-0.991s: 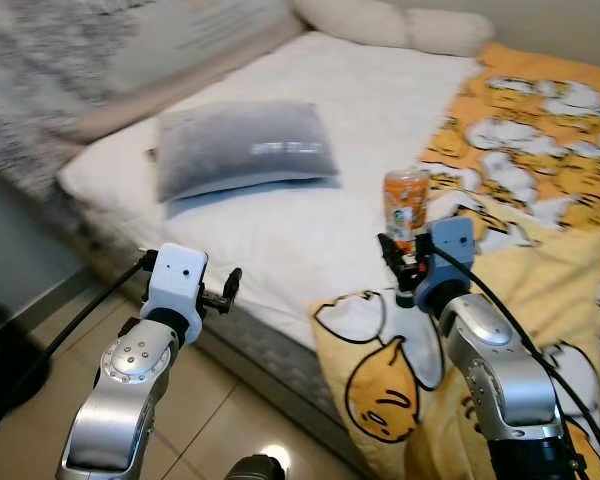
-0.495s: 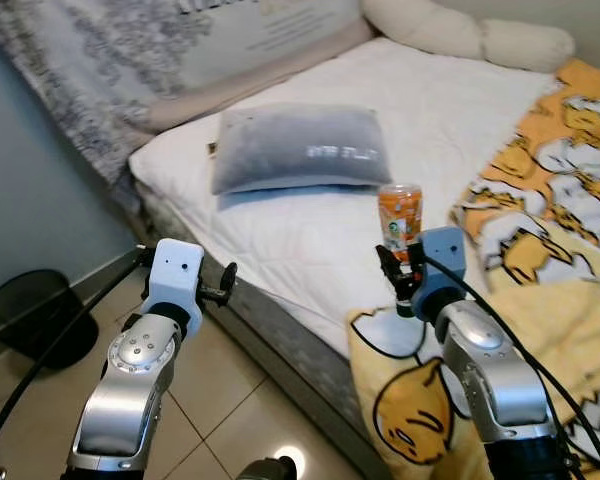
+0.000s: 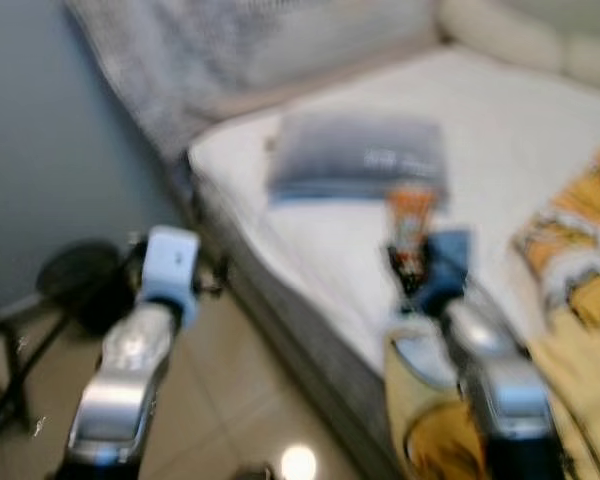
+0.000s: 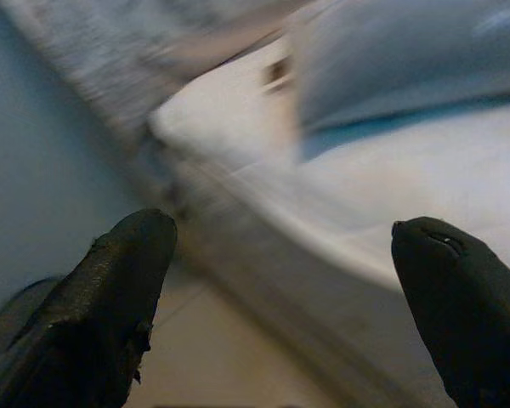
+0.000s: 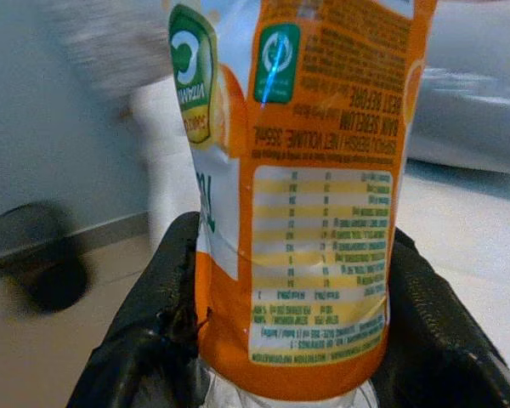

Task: Clean up the room

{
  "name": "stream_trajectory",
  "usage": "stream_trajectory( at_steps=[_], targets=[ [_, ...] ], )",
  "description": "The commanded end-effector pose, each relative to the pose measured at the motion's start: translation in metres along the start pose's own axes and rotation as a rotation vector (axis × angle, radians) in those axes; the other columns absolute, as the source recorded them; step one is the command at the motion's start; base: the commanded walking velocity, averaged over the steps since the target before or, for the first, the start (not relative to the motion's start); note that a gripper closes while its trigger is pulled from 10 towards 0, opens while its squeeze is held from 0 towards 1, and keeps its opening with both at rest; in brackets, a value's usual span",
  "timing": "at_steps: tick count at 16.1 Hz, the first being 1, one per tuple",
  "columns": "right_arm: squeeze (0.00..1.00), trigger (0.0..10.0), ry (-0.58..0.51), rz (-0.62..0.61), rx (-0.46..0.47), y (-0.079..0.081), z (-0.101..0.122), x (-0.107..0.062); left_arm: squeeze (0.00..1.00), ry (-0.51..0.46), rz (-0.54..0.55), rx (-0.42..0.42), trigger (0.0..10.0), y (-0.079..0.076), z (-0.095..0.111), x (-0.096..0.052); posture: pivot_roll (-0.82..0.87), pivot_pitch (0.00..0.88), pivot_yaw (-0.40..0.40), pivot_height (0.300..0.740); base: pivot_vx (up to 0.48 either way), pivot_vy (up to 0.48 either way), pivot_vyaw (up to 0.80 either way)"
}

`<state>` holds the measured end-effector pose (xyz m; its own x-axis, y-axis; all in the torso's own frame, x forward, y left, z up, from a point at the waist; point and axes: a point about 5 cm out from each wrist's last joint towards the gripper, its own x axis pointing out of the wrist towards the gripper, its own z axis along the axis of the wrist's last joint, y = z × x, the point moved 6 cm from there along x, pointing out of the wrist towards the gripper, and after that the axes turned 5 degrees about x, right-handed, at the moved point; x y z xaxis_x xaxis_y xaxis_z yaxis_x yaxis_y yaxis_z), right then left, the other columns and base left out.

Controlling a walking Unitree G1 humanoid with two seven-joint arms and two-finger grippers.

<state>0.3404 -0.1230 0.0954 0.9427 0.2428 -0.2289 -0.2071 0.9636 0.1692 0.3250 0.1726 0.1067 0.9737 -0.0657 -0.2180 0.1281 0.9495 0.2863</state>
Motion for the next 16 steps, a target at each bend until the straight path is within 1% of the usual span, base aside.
stream_trajectory(
  at_steps=[1,4,5,6,7,9,12,14,16],
  targets=[
    [0.0,10.0,0.011,0.016,-0.01,0.001,0.001,0.0,0.0,-0.027,0.007,0.011,10.0,-0.001,0.007,0.0,0.01,0.0,0.061,0.74,0.0,0.0,0.8],
    [0.0,10.0,0.012,0.032,-0.007,0.002,0.001,-0.001,0.0,-0.044,-0.011,-0.049,10.0,-0.004,0.008,-0.002,0.01,0.0,0.059,0.74,0.0,0.0,0.8],
    [0.0,10.0,0.012,0.031,-0.006,0.002,0.001,-0.001,0.0,-0.044,-0.012,-0.05,10.0,-0.004,0.008,-0.002,0.01,0.0,0.059,0.74,0.0,0.0,0.8],
    [0.0,10.0,0.021,0.031,-0.012,0.004,0.0,0.0,0.0,-0.038,0.0,-0.054,10.0,-0.001,0.005,-0.002,0.0,0.0,0.06,0.74,0.0,0.0,0.8],
    [0.0,10.0,0.014,0.015,-0.072,0.003,0.001,0.002,0.0,-0.037,0.002,-0.047,10.0,-0.001,0.005,0.0,0.0,0.0,0.058,0.74,0.289,0.0,0.0],
    [0.0,10.0,0.016,-0.031,-0.077,-0.005,0.001,0.005,0.0,-0.038,0.0,-0.044,10.0,-0.003,0.005,0.001,-0.01,0.0,0.063,0.74,0.294,0.0,0.0],
    [0.0,10.0,-0.001,0.013,-0.12,0.002,0.005,0.007,0.0,-0.039,0.001,-0.043,10.0,-0.002,0.004,0.003,0.0,0.0,0.059,0.74,0.304,0.0,0.0],
    [0.0,10.0,0.017,0.051,-0.129,0.009,0.003,0.008,0.0,-0.047,0.011,-0.044,10.0,0.002,0.008,0.007,-0.01,0.0,0.064,0.74,0.307,0.0,0.8],
    [0.0,10.0,0.01,0.058,-0.143,0.01,0.004,0.009,0.0,-0.051,0.009,-0.044,10.0,0.002,0.01,0.009,-0.02,0.0,0.069,0.74,0.307,0.0,0.8]
  ],
)
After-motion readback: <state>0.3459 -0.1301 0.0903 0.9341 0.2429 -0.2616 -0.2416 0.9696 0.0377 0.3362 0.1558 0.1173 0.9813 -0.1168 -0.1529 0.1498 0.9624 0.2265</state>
